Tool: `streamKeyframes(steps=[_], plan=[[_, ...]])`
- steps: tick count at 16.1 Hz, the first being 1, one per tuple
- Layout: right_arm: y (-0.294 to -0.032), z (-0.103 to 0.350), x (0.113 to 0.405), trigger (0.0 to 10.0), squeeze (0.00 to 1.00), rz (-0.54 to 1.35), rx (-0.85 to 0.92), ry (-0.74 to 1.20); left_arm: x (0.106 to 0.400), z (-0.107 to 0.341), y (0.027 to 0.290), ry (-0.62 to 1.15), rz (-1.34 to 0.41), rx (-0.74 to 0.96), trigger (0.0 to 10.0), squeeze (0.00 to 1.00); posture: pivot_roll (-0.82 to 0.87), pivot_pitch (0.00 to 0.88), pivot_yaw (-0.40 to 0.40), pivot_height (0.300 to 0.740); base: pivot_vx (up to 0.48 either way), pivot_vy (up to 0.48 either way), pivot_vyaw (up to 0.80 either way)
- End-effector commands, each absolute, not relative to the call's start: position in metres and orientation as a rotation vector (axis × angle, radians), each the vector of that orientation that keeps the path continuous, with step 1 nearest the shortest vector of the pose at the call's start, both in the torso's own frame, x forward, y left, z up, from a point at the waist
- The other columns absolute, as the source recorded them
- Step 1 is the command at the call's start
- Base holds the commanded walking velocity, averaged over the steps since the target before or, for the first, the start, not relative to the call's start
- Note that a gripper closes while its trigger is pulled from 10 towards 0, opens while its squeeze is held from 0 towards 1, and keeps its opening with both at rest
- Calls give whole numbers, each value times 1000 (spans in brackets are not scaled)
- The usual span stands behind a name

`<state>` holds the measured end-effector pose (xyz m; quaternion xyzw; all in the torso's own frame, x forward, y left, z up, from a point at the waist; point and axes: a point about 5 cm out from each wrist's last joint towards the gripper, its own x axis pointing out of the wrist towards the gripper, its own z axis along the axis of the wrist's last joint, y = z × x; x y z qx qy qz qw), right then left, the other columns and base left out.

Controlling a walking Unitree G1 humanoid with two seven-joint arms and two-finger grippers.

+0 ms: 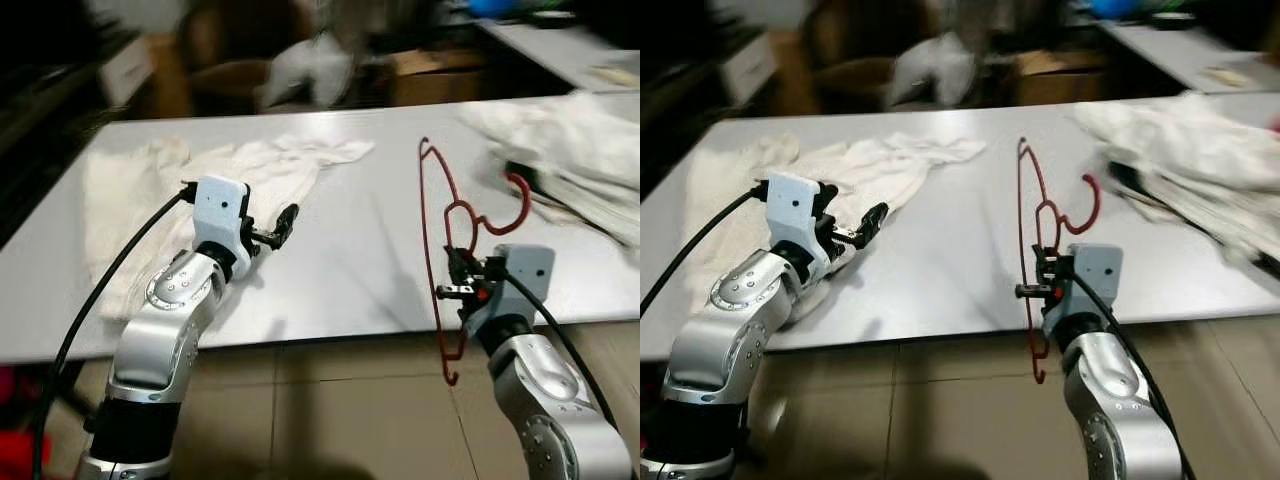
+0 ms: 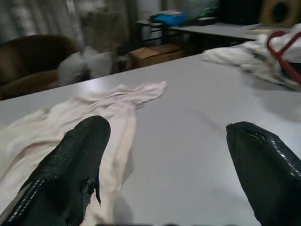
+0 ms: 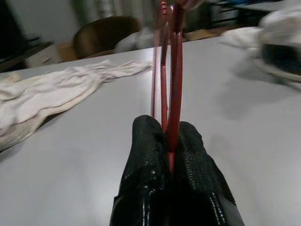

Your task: Hang hanger

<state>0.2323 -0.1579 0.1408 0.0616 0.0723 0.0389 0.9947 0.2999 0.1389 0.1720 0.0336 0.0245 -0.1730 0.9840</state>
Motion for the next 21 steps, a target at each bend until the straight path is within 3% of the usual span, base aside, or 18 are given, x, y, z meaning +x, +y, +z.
streamKeyframes(steps=[1,4,8,10,11,12,15,16,17,18,21], plan=[[-158,141,233,10000,0,71,126,134,302,174,142,49,-337,79,10000,0,4,3,74,740,0,480,0],[-157,140,232,10000,0,73,119,138,298,174,142,40,-350,110,10000,0,8,9,69,740,0,265,0],[-157,139,232,10000,0,77,115,141,295,170,145,56,-330,137,10000,0,10,15,68,740,0,-480,0],[-158,139,232,10000,0,77,112,142,297,170,150,63,-301,101,10000,0,12,18,69,740,0,0,0],[-159,138,232,10000,0,79,107,143,298,170,156,67,-285,111,10000,922,13,21,71,740,0,0,0],[-159,138,233,10000,0,80,105,143,298,169,160,75,-291,131,10000,1000,13,21,72,740,0,0,0],[-162,139,233,10000,0,80,100,139,300,164,172,144,-311,255,10000,1000,14,21,73,740,0,0,0],[-163,139,233,10000,0,80,97,139,302,163,176,160,-302,292,10000,949,12,20,74,740,0,0,0],[-163,140,233,10000,0,82,96,139,302,160,179,185,-323,333,10000,627,10,20,74,740,0,0,0],[-163,140,233,10000,0,85,95,140,300,157,183,216,-360,382,10000,0,10,20,74,740,0,0,0],[-163,138,233,10000,0,88,92,147,301,152,191,259,-363,449,10000,0,13,18,70,740,0,0,0]])
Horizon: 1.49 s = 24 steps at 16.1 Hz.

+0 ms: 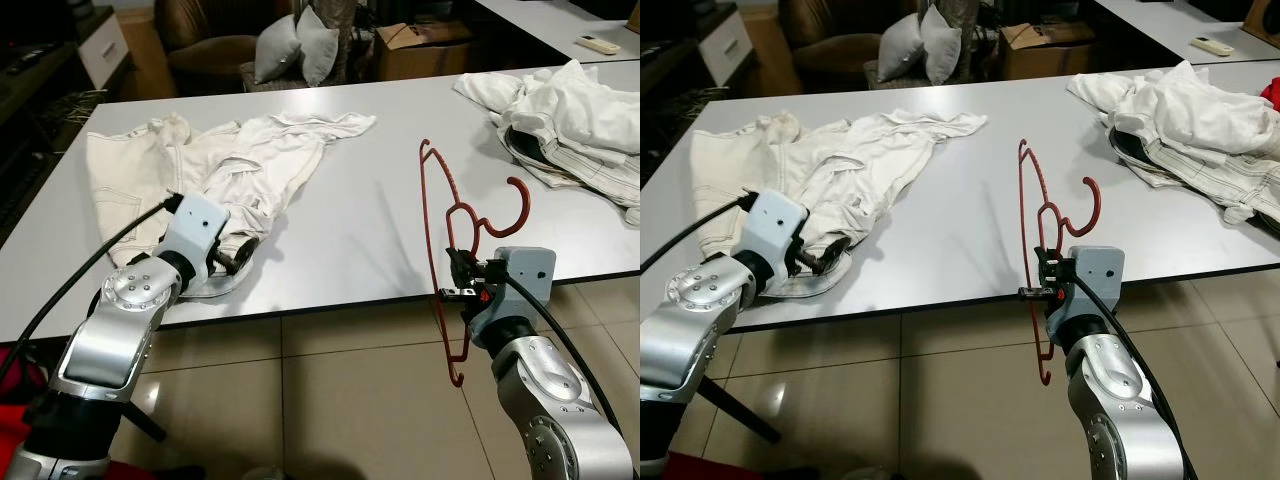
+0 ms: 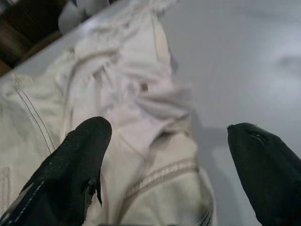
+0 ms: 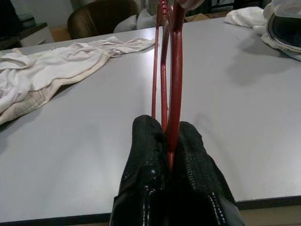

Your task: Hang hanger

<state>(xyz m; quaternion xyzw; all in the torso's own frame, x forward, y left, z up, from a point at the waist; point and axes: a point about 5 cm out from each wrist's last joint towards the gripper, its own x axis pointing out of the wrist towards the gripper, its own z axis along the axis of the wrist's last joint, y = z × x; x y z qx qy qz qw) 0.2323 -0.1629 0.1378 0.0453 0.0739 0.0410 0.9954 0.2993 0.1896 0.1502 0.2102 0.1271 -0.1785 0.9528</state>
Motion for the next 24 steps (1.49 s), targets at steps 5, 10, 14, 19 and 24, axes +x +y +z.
streamKeyframes(steps=[5,10,14,19,24], plan=[[-164,138,236,10000,0,79,90,151,341,157,172,185,-317,420,10000,0,2,9,66,740,0,0,0],[-167,141,240,10000,0,62,84,139,368,125,157,327,-272,316,4588,0,-22,0,71,740,0,0,0],[-167,141,240,10000,0,64,76,143,371,108,147,357,-266,288,0,0,-30,0,65,740,0,0,0],[-168,140,240,10000,0,61,74,147,377,109,147,319,-206,278,0,0,-31,0,67,740,0,0,0],[-165,139,240,10000,0,65,77,151,379,105,149,333,-154,304,0,0,-30,0,65,740,0,0,0]])
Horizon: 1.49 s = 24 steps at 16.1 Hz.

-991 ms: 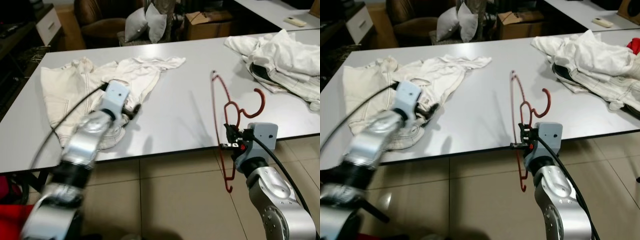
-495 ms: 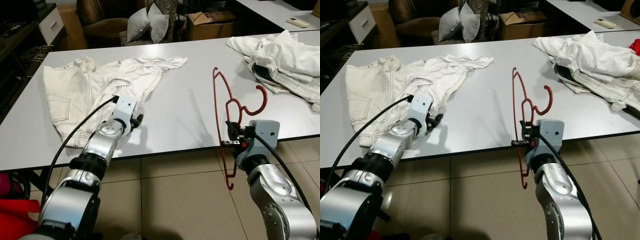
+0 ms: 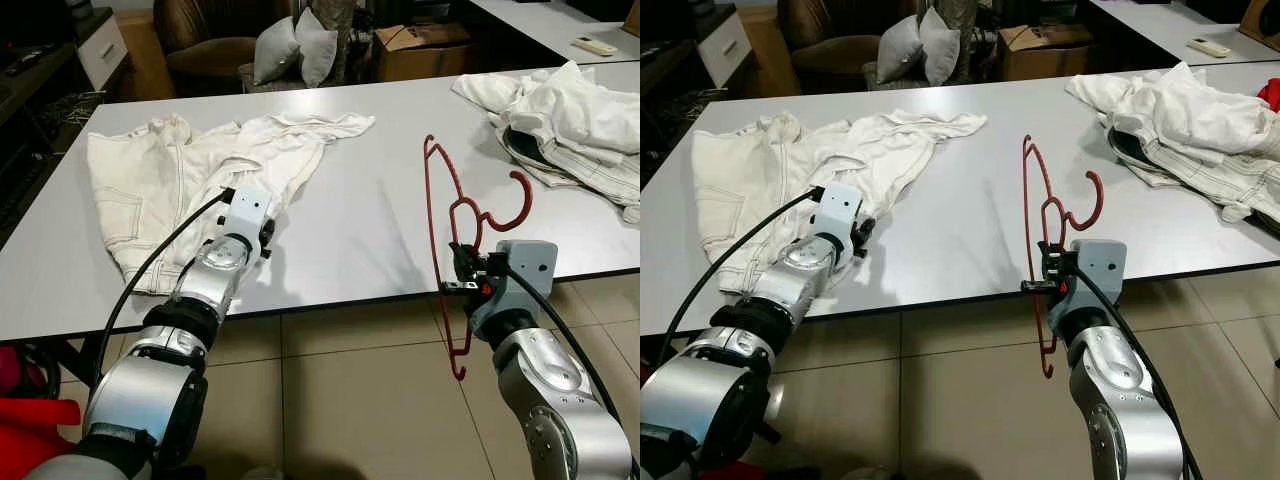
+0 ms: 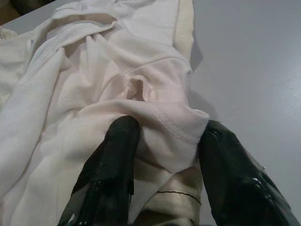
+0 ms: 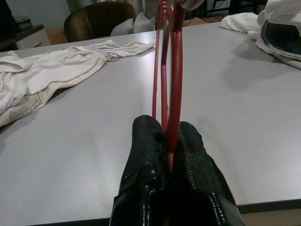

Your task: Hang hanger

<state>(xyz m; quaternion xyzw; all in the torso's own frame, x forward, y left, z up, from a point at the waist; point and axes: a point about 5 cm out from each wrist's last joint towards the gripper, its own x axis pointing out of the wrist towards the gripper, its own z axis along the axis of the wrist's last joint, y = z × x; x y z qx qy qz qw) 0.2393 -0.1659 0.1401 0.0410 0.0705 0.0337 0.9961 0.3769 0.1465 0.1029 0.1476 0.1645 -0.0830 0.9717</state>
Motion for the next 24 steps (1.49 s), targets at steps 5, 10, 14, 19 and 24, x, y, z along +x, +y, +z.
streamKeyframes(steps=[5,10,14,19,24], plan=[[-167,138,239,10000,0,63,71,156,380,105,146,315,-131,275,0,0,-38,0,64,740,0,0,0],[-170,137,237,10000,0,48,67,160,385,116,142,246,-164,236,0,0,-43,0,63,740,0,0,0],[-187,141,238,10000,0,-47,79,138,391,166,105,31,-451,138,0,0,-44,0,67,740,0,0,0],[-201,143,239,10000,0,-112,92,124,368,218,55,-159,-788,23,0,0,-39,0,67,740,0,0,0],[-198,141,242,10000,0,-115,101,127,339,191,13,-59,-960,160,10000,0,-37,0,70,740,0,0,0]])
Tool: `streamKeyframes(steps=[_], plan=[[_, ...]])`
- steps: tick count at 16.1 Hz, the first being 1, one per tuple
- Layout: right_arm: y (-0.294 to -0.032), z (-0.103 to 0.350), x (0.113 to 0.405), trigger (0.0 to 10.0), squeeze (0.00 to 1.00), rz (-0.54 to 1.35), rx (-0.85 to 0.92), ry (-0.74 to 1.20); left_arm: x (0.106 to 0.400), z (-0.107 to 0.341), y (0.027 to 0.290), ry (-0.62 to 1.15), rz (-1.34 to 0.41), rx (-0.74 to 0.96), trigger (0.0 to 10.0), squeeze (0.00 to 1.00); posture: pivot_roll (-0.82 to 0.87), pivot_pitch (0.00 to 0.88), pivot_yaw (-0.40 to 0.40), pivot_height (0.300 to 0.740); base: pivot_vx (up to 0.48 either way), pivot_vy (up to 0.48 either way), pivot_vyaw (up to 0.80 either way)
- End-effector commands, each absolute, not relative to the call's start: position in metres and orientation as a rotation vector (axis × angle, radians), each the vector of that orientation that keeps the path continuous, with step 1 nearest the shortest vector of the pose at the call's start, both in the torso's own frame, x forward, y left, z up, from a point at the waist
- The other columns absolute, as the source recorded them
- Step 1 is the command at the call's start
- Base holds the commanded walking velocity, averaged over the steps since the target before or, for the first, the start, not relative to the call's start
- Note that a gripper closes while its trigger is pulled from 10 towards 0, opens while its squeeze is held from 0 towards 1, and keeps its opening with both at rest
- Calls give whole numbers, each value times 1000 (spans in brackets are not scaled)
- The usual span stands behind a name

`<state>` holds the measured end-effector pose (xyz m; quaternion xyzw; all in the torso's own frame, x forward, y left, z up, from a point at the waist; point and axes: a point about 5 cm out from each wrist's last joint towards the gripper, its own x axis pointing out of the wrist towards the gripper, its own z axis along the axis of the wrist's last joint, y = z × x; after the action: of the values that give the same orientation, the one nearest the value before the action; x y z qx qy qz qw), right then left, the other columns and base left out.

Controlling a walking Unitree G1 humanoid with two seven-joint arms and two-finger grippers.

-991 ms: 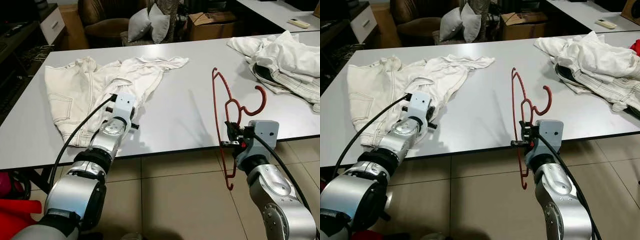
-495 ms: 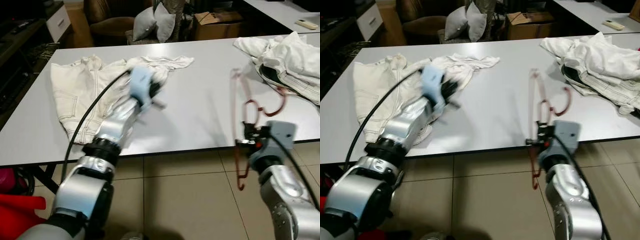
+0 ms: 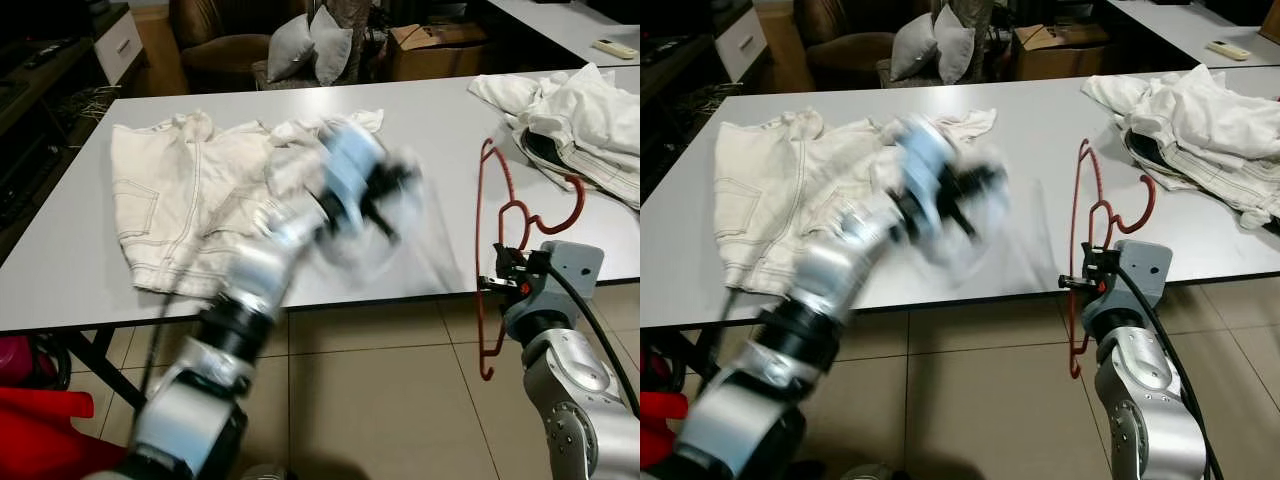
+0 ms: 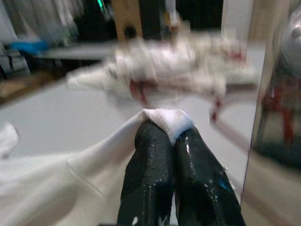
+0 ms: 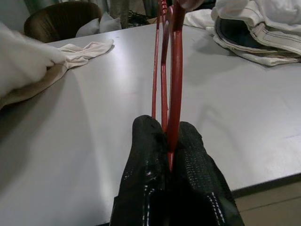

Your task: Hang hanger

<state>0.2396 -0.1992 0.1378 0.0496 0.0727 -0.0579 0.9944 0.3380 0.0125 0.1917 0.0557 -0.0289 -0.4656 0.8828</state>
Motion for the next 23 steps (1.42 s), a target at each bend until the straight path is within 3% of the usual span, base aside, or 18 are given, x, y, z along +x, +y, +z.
streamKeyframes(steps=[1,2,8,11,13,14,15,17,19,23], plan=[[-198,141,241,10000,0,-113,102,129,338,182,11,-25,-966,180,10000,184,-40,0,73,740,0,0,0],[-197,139,239,10000,0,-114,104,137,335,172,10,30,-972,151,10000,1000,-43,0,79,740,0,0,0],[-195,125,231,10000,0,-140,91,206,316,174,8,55,-1061,35,10000,1000,-47,0,81,740,0,0,0],[-192,123,227,10000,0,-136,101,222,315,172,24,16,-967,54,10000,1000,-47,0,75,740,0,0,0],[-192,122,221,10000,0,-133,113,213,318,172,60,-40,-764,75,10000,1000,-49,0,90,740,0,0,0],[-190,126,216,10000,0,-135,106,177,312,166,103,-36,-583,55,10000,0,-56,0,101,740,0,0,0],[-190,128,213,10000,0,-135,98,155,306,161,126,-23,-482,62,10000,0,-50,0,101,740,0,0,0],[-190,127,211,10000,0,-129,99,152,302,156,137,-12,-437,89,10000,0,-37,0,94,740,0,0,0],[-184,125,213,10000,0,-55,-6,152,293,140,159,22,-336,146,10000,0,-38,0,68,740,0,0,0],[-183,123,218,10000,0,-12,56,172,287,134,149,37,-319,125,10000,0,-27,0,53,740,194,0,-200]])
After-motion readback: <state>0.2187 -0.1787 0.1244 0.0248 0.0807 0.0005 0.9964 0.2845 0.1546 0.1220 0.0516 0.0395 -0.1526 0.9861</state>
